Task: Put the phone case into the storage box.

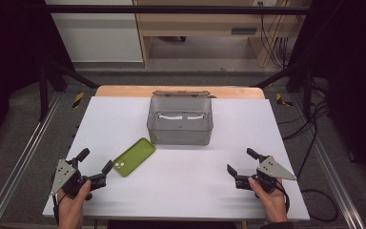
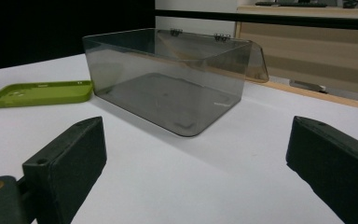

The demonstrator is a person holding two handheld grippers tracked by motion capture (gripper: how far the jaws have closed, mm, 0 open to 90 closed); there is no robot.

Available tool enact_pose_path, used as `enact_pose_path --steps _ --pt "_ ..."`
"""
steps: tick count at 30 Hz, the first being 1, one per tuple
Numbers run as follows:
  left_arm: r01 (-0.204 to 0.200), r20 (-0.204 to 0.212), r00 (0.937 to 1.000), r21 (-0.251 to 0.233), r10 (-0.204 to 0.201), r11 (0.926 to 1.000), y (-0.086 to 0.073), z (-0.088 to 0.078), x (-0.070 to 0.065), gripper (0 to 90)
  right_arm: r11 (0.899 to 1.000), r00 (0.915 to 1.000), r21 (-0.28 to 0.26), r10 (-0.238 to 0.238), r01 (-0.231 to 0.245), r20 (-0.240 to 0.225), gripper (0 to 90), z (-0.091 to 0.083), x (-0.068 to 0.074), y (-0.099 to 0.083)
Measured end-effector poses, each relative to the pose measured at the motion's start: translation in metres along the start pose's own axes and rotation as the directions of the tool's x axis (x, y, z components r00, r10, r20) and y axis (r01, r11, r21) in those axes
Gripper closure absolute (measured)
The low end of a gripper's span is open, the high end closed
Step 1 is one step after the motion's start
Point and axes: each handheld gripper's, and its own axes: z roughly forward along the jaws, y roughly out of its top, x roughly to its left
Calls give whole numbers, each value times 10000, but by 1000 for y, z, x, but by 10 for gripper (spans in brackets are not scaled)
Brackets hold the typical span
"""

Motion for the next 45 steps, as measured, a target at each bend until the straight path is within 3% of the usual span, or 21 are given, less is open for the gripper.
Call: enact_pose_path --steps 5,9,16,21,24,27,29,32,33,34,35,36,37,40,42,43,45 --pt "508 -365 9981 487 -490 9975 1 6 -5 13 9994 9990 341 -112 97 436 35 -2 0 -2" --pt "117 -439 9990 849 -80 9963 0 9 -10 8 9996 9978 282 66 -85 658 33 -5 -1 1" --pt "-111 257 9996 1543 72 9880 -2 16 -26 50 9981 9941 460 365 -413 1018 35 -2 1 2" --pt "-266 198 9995 1727 235 9846 -1 16 -30 44 9976 9935 563 344 -407 1084 38 -4 4 2" --pt "-411 41 9991 1933 411 9803 0 22 -29 47 9962 9924 272 799 -828 936 36 -7 5 3" --pt "-896 -11 9957 2427 927 9660 3 34 -30 84 9935 9889 312 1060 -1098 1040 36 -10 3 -1" --pt "-926 6 9954 2530 956 9630 4 38 -30 93 9937 9889 329 1030 -1071 1074 36 -10 2 -1" --pt "-782 211 9969 3144 754 9461 7 66 -33 251 9934 9883 318 1062 -1102 1091 42 -6 -3 -2" --pt "-782 211 9969 3144 754 9461 7 66 -33 311 9934 9883 318 1062 -1102 1091 42 -6 -3 -2" --pt "-1107 309 9938 3697 1069 9225 10 81 -37 365 9939 9898 367 1002 -1043 1009 43 -6 -2 -1" --pt "-1303 346 9913 3950 1270 9094 9 88 -39 426 9947 9911 402 899 -942 979 43 -6 -2 -1" --pt "-1303 346 9913 3950 1270 9094 9 88 -39 484 9947 9911 402 899 -942 979 43 -6 -2 -1" --pt "-1269 326 9916 4316 1251 8931 6 98 -41 538 9951 9922 431 844 -886 915 43 -5 0 -1" --pt "-1085 471 9941 4489 978 8870 3 102 -44 677 9948 9920 552 804 -860 972 43 -4 2 -3" --pt "-1110 722 9936 4612 874 8804 0 102 -48 712 9947 9913 563 795 -857 1052 44 -4 3 -2" --pt "-1296 972 9908 4867 939 8639 -2 103 -52 768 9955 9917 546 715 -777 1067 44 -5 4 -1" --pt "-1486 1074 9882 4982 1093 8542 -2 103 -56 808 9957 9922 559 681 -743 1045 45 -5 4 -1"
